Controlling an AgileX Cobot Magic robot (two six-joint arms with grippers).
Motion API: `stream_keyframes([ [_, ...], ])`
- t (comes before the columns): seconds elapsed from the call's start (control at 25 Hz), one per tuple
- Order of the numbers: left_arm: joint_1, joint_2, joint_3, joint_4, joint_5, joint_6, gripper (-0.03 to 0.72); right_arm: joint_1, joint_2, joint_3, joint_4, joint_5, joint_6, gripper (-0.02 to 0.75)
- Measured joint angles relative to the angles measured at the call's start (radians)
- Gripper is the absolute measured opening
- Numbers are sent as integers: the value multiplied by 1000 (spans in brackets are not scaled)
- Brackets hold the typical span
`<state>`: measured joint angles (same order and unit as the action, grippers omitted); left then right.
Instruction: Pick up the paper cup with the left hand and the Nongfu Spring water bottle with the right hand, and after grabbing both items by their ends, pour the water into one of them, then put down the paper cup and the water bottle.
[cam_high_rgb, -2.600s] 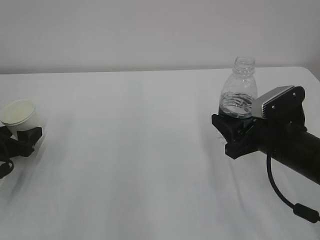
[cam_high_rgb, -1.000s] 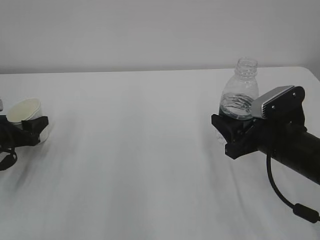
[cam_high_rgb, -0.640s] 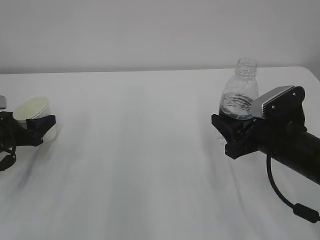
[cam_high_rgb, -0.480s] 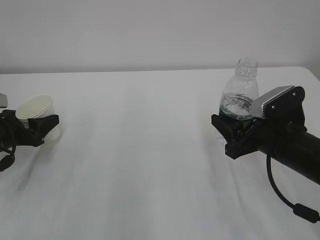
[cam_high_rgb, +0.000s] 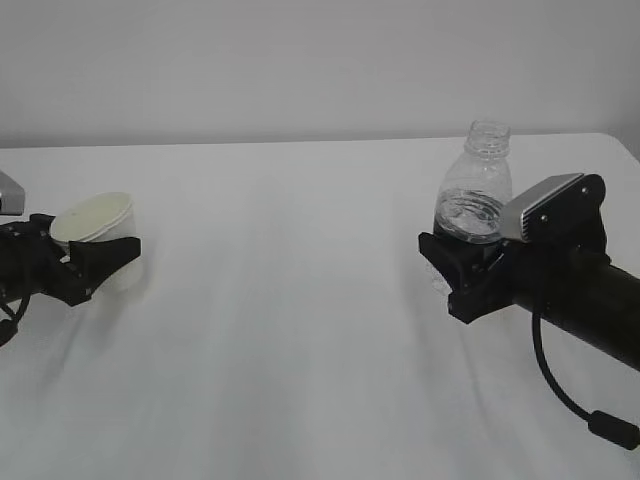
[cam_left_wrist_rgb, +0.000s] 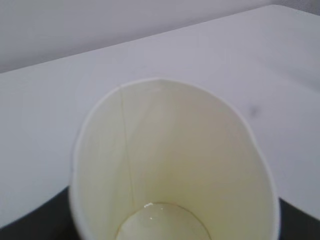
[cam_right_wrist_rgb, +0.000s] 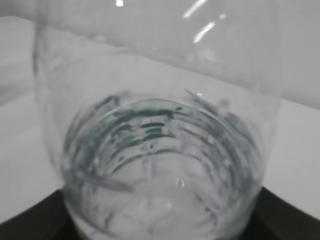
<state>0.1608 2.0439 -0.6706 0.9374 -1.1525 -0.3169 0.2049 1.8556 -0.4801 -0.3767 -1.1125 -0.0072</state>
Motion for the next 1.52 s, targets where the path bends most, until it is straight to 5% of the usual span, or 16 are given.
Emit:
stream_keyframes([
  [0.72,-16,-53,0,271,0,-98,464,0,0,0,-91,0,0,474],
  [1.52,-328,-53,0,260,0,-100,464,0,-2,0,-153,0,0,472],
])
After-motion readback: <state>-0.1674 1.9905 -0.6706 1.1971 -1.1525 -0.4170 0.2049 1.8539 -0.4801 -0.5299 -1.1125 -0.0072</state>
